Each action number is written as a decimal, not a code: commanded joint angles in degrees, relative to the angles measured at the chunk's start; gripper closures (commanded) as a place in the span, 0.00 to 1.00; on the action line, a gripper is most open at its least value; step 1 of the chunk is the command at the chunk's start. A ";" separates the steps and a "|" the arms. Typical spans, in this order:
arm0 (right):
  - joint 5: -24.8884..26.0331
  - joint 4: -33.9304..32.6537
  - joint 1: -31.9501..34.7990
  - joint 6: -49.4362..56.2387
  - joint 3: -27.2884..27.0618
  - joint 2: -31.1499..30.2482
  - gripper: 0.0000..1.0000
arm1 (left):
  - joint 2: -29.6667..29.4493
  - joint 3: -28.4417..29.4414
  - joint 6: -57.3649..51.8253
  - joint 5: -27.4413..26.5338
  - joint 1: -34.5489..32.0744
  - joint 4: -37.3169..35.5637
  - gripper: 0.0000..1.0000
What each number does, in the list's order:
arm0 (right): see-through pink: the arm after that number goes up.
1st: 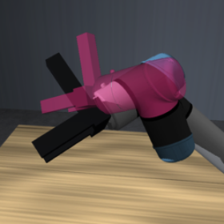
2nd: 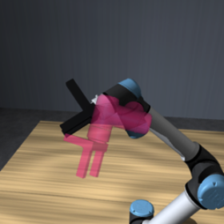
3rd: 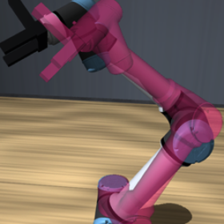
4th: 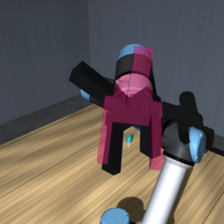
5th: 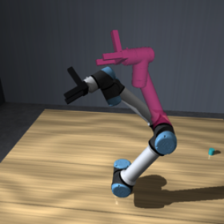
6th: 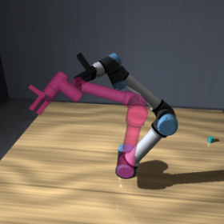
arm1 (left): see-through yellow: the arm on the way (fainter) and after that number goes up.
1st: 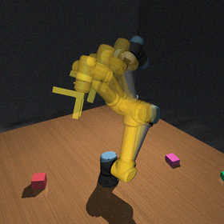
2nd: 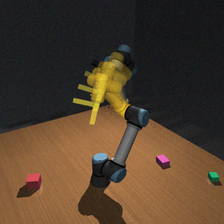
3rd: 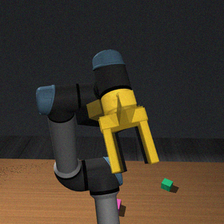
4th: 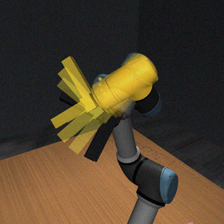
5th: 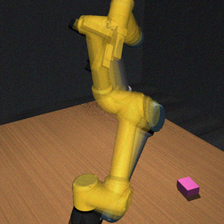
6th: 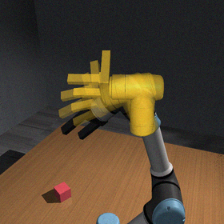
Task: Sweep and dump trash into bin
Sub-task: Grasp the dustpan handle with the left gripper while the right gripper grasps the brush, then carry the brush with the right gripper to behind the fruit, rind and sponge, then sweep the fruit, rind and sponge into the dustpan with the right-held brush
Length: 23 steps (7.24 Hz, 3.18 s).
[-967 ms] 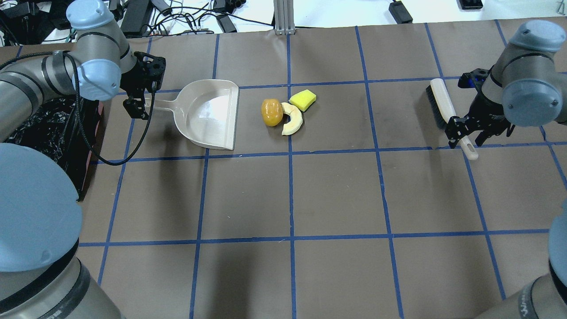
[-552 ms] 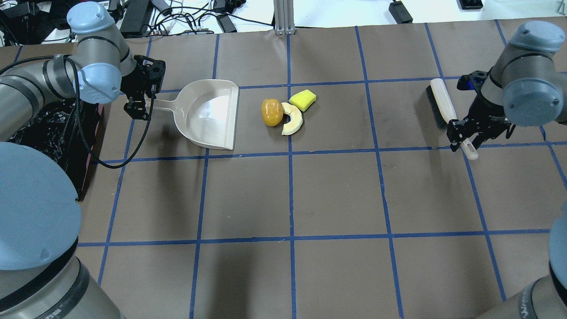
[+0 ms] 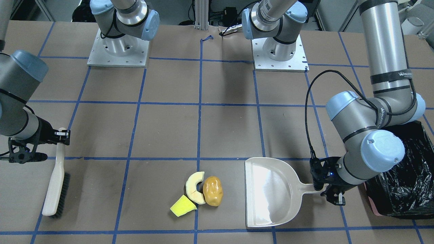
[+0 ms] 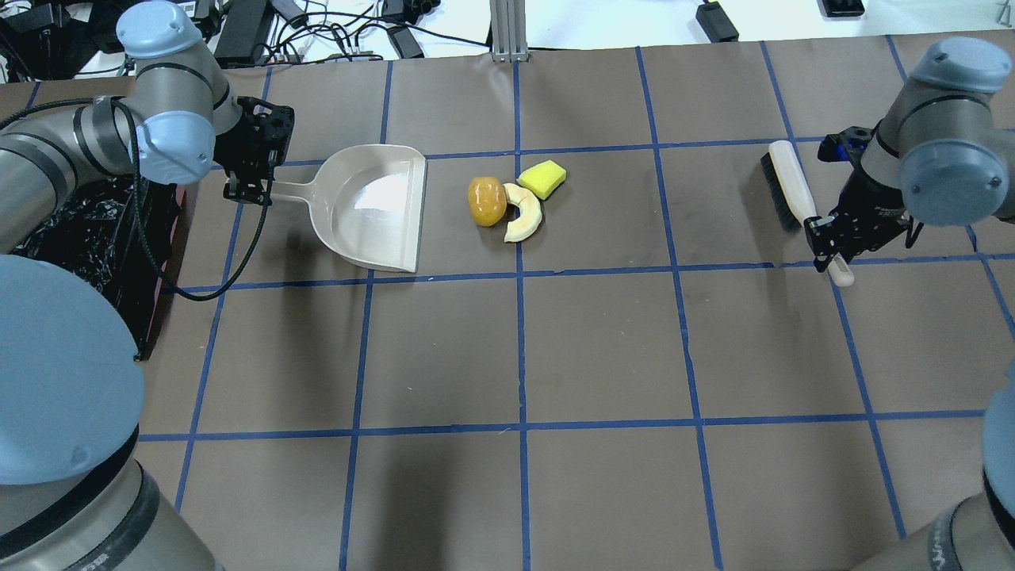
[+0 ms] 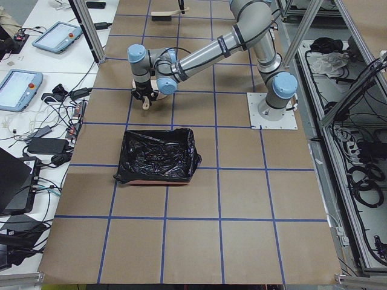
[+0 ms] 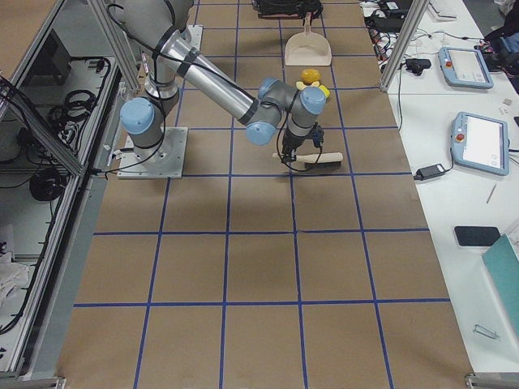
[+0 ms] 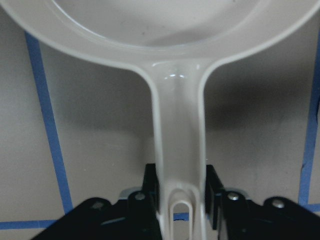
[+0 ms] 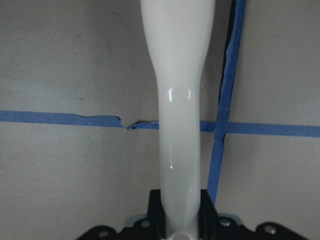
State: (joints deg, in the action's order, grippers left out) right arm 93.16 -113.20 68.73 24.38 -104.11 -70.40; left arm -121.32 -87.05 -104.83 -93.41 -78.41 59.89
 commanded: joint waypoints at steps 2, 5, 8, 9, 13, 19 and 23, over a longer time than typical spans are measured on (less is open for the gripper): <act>-1.92 -0.09 0.26 -1.60 0.84 -0.87 1.00 | -0.23 0.74 -0.19 -4.73 -0.77 -0.04 0.95; -6.58 -0.44 7.27 -12.74 2.24 -0.79 1.00 | -0.32 0.92 -0.11 -5.29 -1.04 -0.04 0.95; -8.86 -1.23 16.94 -27.06 3.39 0.35 1.00 | -0.67 2.41 1.12 -5.47 -2.26 0.58 0.95; -8.96 -1.23 19.84 -28.93 4.78 1.40 1.00 | -0.76 2.58 1.91 -5.56 -3.23 0.67 0.95; -8.96 -0.35 28.38 -31.06 9.28 5.71 1.00 | -0.85 2.59 6.48 -5.65 -3.94 0.67 0.95; -13.96 -0.61 34.97 -48.00 9.37 7.56 1.00 | -0.85 2.50 6.66 -5.73 -4.03 0.67 0.95; -17.56 -0.70 41.03 -60.04 16.20 12.02 1.00 | -0.85 2.50 6.66 -5.73 -4.03 0.67 0.95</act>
State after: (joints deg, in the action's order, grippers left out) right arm 76.78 -113.91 107.82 -32.04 -90.83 -60.45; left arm -122.17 -84.55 -98.17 -99.14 -82.44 60.56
